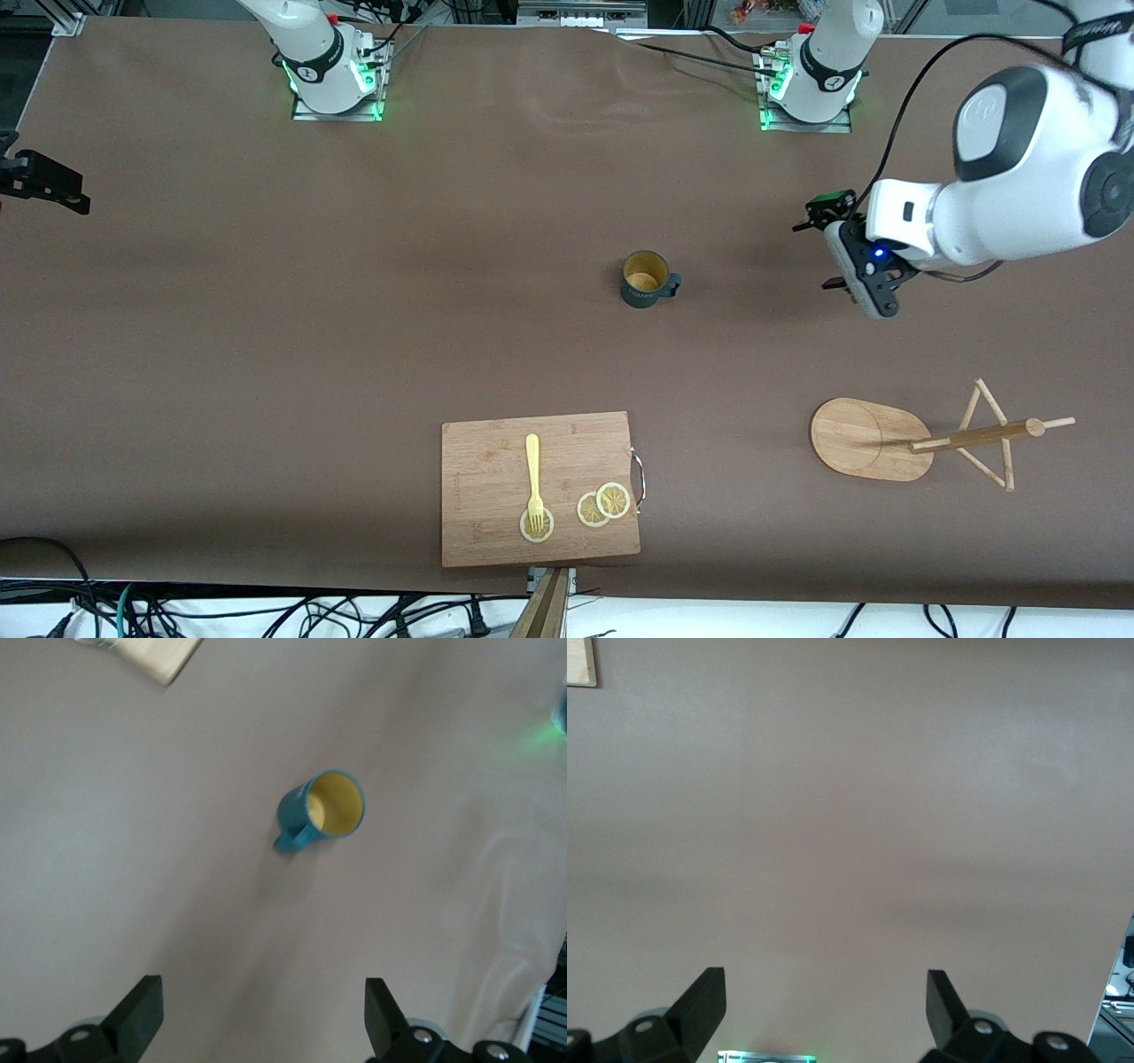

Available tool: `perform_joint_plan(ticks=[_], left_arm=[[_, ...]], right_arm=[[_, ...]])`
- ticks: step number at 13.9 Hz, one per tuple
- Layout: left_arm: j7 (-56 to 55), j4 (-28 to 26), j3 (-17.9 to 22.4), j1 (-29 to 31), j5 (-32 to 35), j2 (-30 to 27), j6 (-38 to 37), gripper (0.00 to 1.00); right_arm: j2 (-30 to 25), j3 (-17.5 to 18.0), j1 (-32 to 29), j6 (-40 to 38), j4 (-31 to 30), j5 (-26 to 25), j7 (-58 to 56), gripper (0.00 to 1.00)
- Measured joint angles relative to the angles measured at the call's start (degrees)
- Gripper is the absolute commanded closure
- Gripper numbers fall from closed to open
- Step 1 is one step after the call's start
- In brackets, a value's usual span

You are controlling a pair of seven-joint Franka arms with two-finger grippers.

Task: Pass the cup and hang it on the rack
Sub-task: 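Lower the left gripper to the mug handle and grasp it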

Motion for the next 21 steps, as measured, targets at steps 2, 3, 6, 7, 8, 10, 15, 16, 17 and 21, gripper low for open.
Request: perform_joint_plan(ticks=[2,3,6,7,8,10,15,16,17,21], left_arm=[[10.96,-5.03,0.04,0.66,-4.35,1.01,6.0,0.0],[16.47,-6.75,0.04,0.78,-6.23,1.79,8.62,0.0],[34.12,-12.17,-0.03,0.81,-18.66,4.98,15.23,0.0],[41.05,-14.98,-0.04,0.81,-24.99,6.1,17.25,0.0],[48.72,-17.9,-0.12,0.74,-32.01,7.31,18.84,0.0],[64.33,-21.78,-0.36,0.69,-43.74,10.94,20.23,0.0],[81.23,-21.02,-0.66,0.71,-54.47,20.05,17.86,0.0],[81.47,-20.32,-0.91,0.68,-54.88,20.7,16.31,0.0],[82.2,-19.67,-1.24,0.62,-56.15,21.49,14.76,0.01],[87.3,-18.09,-1.82,0.42,-59.66,24.95,13.66,0.59]], right_arm=[[0.02,0.13,0.01,0.03,0.01,0.0,-0.01,0.0],[0.03,0.13,0.01,0.03,0.02,0.0,-0.01,0.0],[0.07,0.12,0.0,0.03,0.04,0.01,-0.01,0.0],[0.07,0.12,0.0,0.03,0.04,0.09,-0.01,0.0],[0.07,0.13,0.0,0.05,0.04,0.22,-0.01,0.0],[0.08,0.25,0.01,0.12,0.05,0.41,-0.01,0.0],[0.09,0.33,0.02,0.16,0.08,0.53,-0.02,0.0],[0.09,0.33,0.02,0.18,0.08,0.53,-0.02,0.0],[0.09,0.33,0.02,0.2,0.08,0.53,-0.02,0.0],[0.09,0.33,0.02,0.23,0.08,0.53,-0.02,0.0]])
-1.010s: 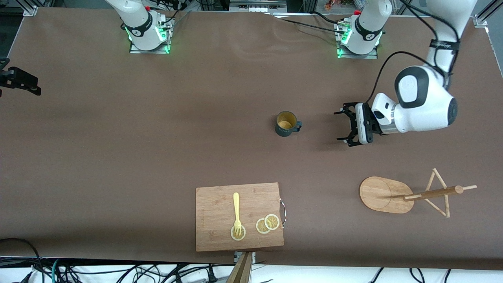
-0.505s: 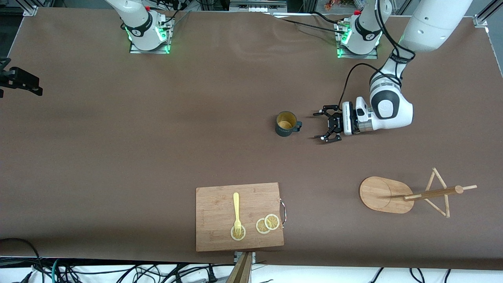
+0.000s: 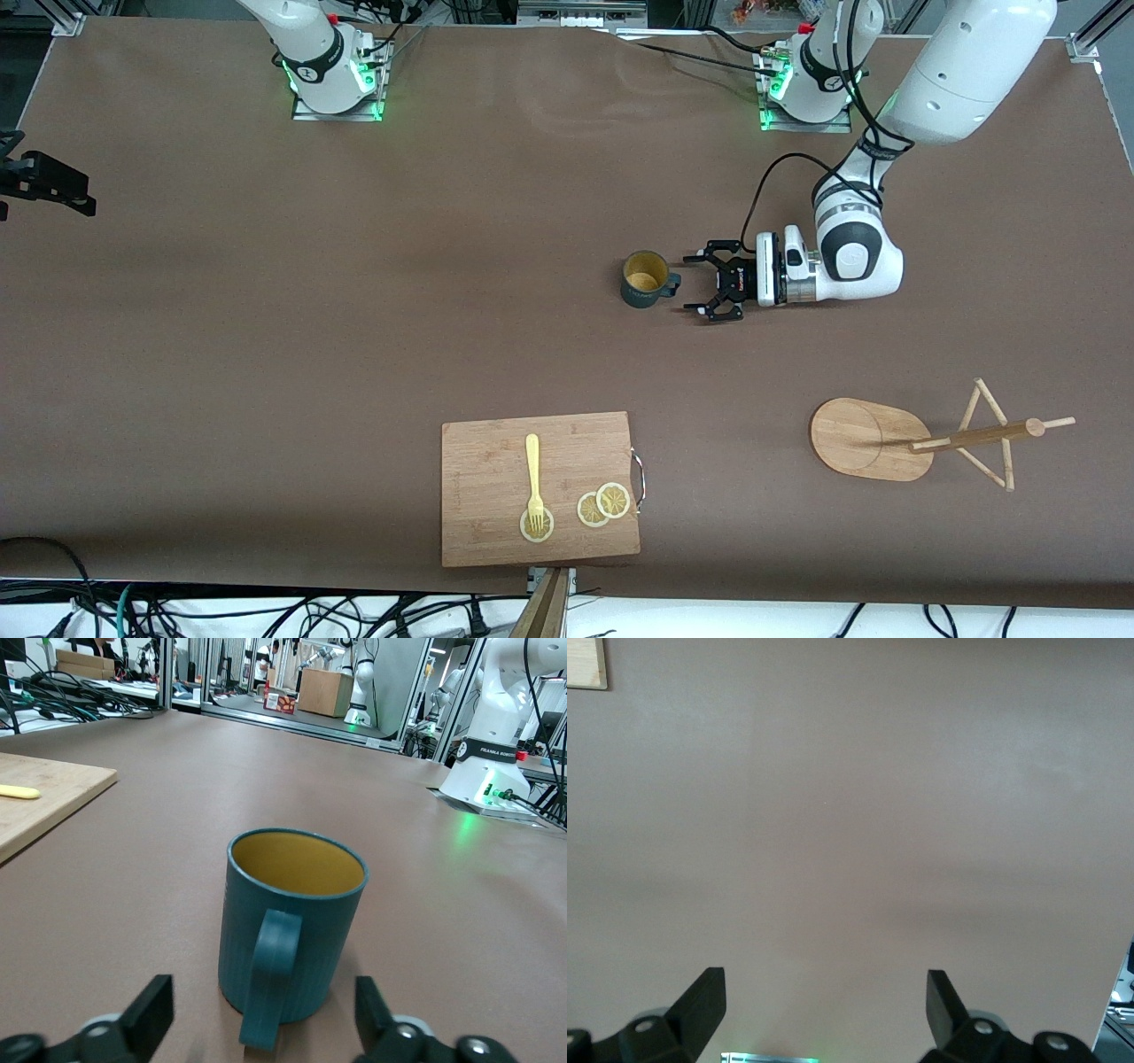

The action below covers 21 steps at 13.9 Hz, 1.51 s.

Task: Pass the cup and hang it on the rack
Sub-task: 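Lower the left gripper to the mug handle and grasp it, then lift the mug by its handle with the left gripper toward the rack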

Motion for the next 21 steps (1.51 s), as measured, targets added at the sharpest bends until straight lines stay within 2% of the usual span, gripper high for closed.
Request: perform_joint_plan(ticks=[2,4,9,14,17,21], left_arm=[[0.38,1.05,-0.02,0.0,-0.23,0.75,-0.16,0.63],[0.63,1.35,-0.55,-0.02,-1.25,1.91,-0.45,1.0],[1.08,2.32,-0.91,-0.01,-1.55,3.01,-0.91,1.0],[-2.36,2.81,-0.73,2.31,-1.58,3.04,-6.24,1.0],[-13.26,3.92,-0.62,4.03,0.21,0.97,-8.52,1.0],[-35.35,8.95,-0.3,7.99,12.37,-3.63,-14.06,1.0]], right_arm=[[0.0,0.0,0.0,0.04,0.0,0.0,0.0,0.0],[0.0,0.0,0.0,0.07,0.0,0.0,0.0,0.0],[0.0,0.0,0.0,0.14,0.0,0.0,0.0,0.0],[0.0,0.0,0.0,0.17,0.0,0.0,0.0,0.0],[0.0,0.0,-0.01,0.18,0.0,0.0,0.0,0.0],[0.0,-0.01,-0.01,0.19,0.0,0.0,0.0,0.0]])
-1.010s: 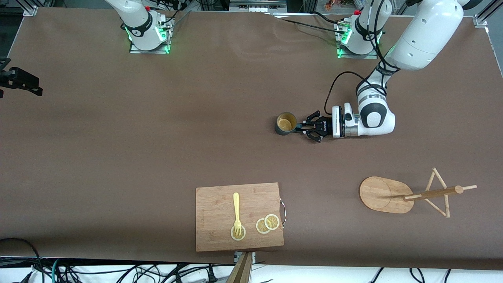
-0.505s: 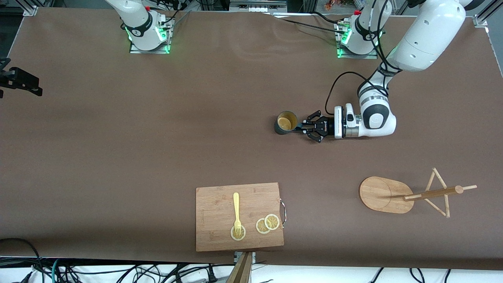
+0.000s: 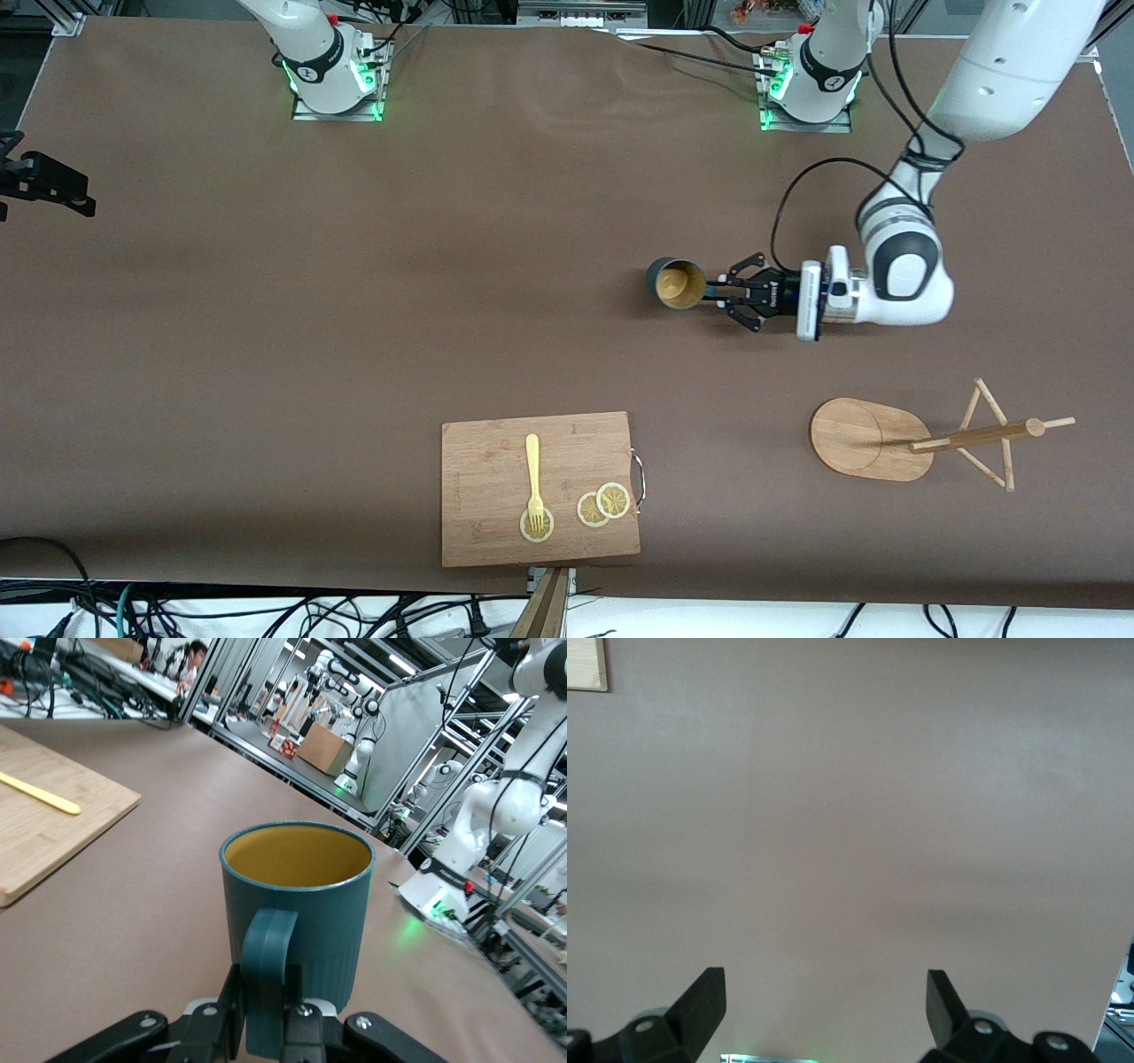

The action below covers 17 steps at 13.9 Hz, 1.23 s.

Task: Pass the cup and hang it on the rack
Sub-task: 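Lift the mug by its handle with the left gripper toward the rack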

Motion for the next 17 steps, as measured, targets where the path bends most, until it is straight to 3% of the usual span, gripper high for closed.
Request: perform_joint_plan(ticks=[6,17], left_arm=[[-14.71,7.32,0.47,9.3,11.39,-0.13,-10.74,1.0],[-42.75,13.68,0.52,18.11,11.69,1.62,-19.65,1.0]], right_arm=[[0.0,-0.01,0.0,0.01,0.0,0.0,0.0,0.0],[0.0,-0.01,-0.01,0.01,0.0,0.0,0.0,0.0]])
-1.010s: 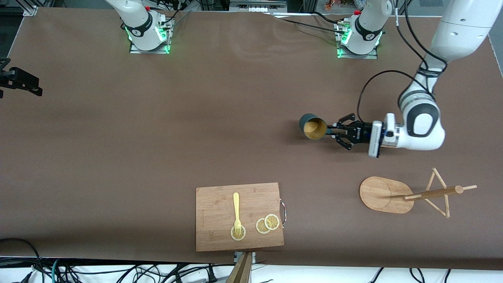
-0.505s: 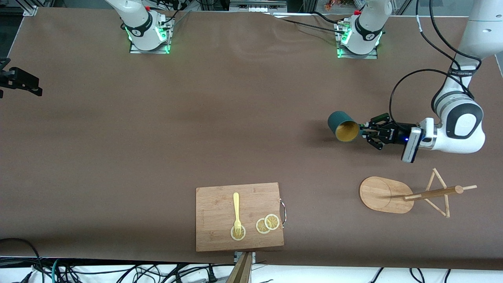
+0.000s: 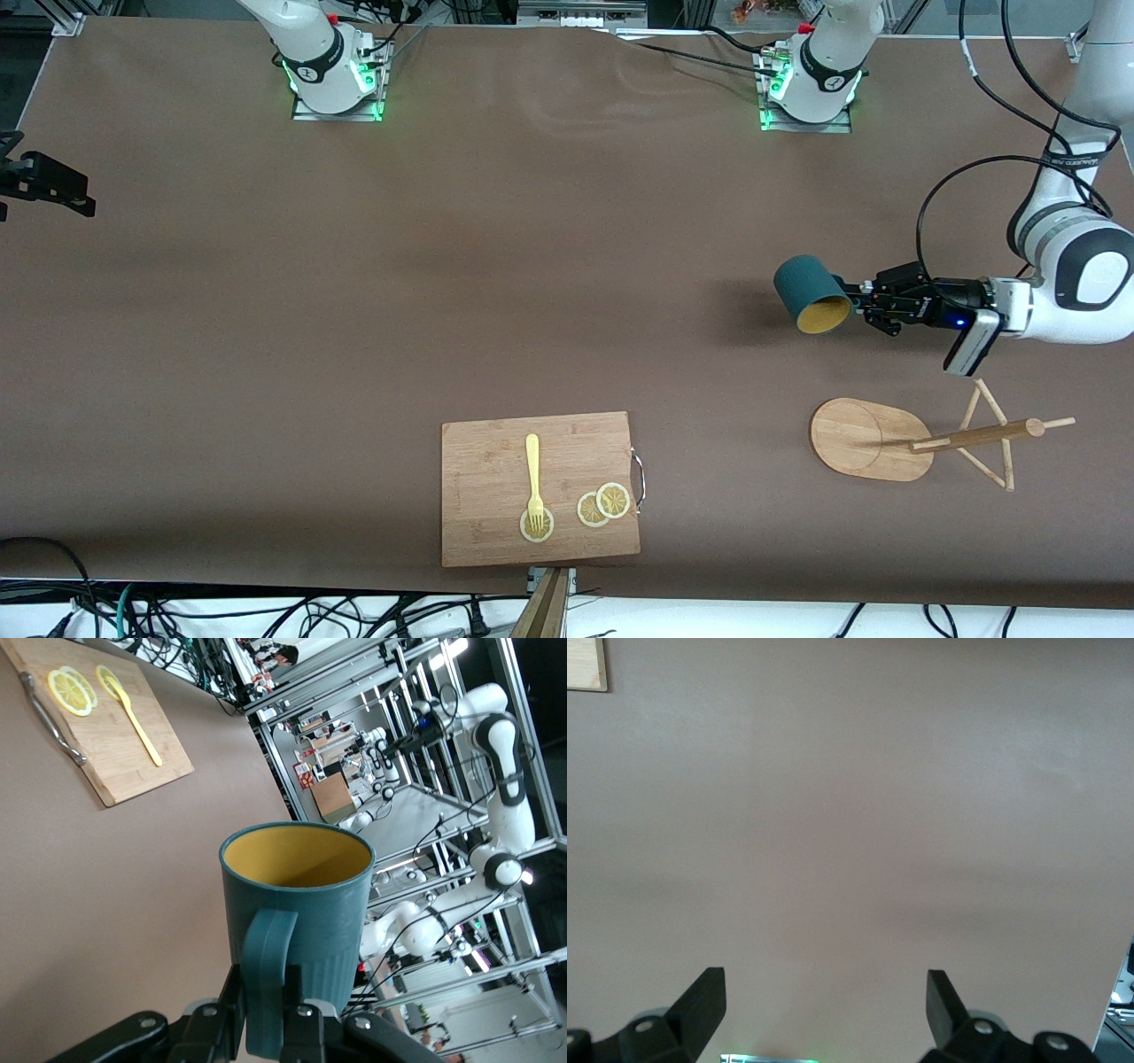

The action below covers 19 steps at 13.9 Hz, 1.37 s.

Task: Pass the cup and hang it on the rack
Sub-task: 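Lift the mug by its handle with the left gripper toward the rack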

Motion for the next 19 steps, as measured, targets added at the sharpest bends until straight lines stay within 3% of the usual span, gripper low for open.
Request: perform_joint_plan(ticks=[6,14,19], left_arm=[[-13.45,7.67,0.05,5.35,0.0,5.13,-6.06,1.0],[-31.73,11.25,-0.02,11.43,-0.77,6.14,-11.22,1.0],[-41.54,20.84,1.33,12.77,-0.77,10.29,-11.23,1.0]], right_arm=[[0.0,-0.01,0.0,0.0,0.0,0.0,0.0,0.0],[0.0,-0.03,-0.01,0.0,0.0,0.0,0.0,0.0],[0.04,-0.09,-0.03,0.0,0.0,0.0,0.0,0.0]])
